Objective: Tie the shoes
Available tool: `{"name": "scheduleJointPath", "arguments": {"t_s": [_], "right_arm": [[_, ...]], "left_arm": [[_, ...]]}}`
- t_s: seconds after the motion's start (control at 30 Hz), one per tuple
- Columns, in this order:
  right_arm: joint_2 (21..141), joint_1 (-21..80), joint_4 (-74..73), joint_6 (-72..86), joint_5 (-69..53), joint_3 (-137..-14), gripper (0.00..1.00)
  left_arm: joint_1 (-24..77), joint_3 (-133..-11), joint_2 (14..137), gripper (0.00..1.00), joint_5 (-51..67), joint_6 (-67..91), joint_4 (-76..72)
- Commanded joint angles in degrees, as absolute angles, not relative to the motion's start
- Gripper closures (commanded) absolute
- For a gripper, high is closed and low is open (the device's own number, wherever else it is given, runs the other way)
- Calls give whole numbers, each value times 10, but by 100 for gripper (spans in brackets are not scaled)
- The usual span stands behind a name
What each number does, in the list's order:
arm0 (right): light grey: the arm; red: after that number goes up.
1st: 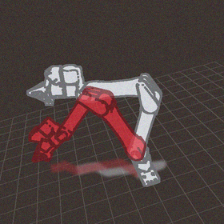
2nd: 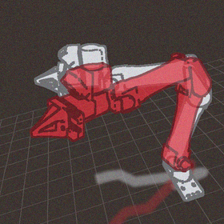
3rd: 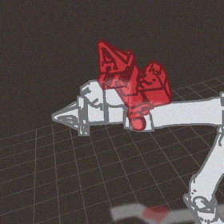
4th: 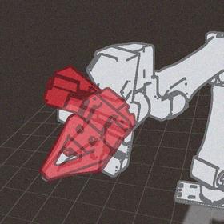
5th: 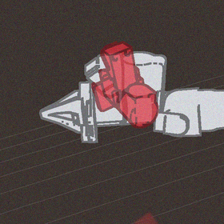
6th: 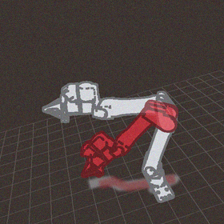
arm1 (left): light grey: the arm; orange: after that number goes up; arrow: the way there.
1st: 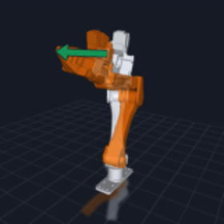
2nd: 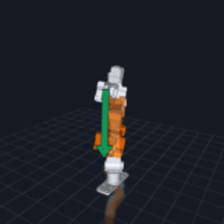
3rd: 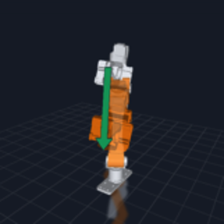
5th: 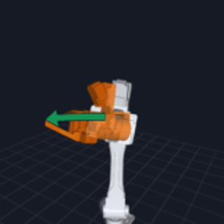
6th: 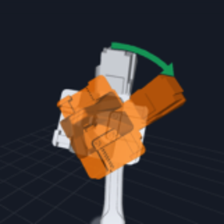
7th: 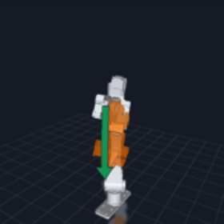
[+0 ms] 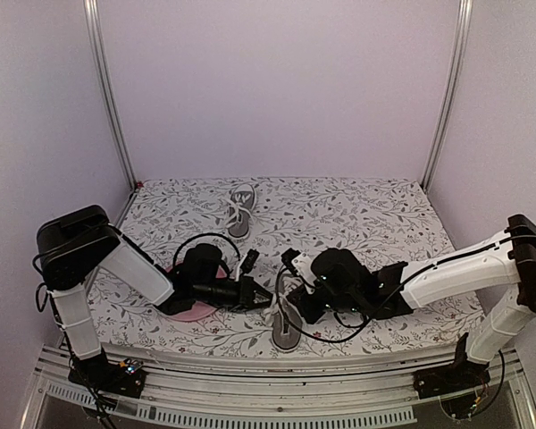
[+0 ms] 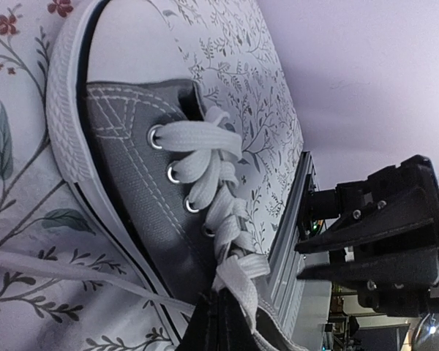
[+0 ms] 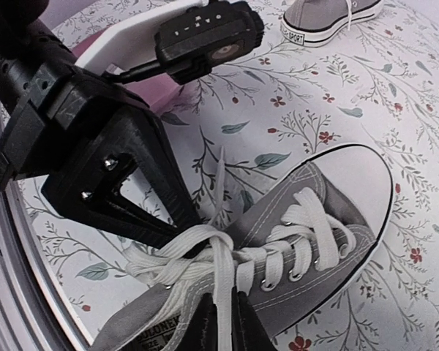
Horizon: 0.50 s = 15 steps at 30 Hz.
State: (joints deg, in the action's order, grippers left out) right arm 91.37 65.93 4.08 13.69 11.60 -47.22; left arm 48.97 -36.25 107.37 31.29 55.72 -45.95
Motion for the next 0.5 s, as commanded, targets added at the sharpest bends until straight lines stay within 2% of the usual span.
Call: {"name": "scheduleJointPath", "arguments": {"t_s": [0.0, 0.07, 0.2, 0.3, 0.47], "right_arm": [[883, 654, 53, 169, 57, -463, 68], [875, 655, 18, 208, 68, -463, 53], [866, 710, -28, 276, 136, -462, 32], [897, 736, -94, 329, 164, -489, 27], [929, 768, -120, 364, 190, -511, 22]], "left_arm": [[480, -370, 1075, 100, 317, 548, -446], [480, -371, 1071, 100, 317, 546, -441], [480, -373, 1071, 100, 320, 542, -434], [481, -375, 1074, 100, 321, 542, -432], [480, -376, 1071, 100, 318, 543, -433]]}}
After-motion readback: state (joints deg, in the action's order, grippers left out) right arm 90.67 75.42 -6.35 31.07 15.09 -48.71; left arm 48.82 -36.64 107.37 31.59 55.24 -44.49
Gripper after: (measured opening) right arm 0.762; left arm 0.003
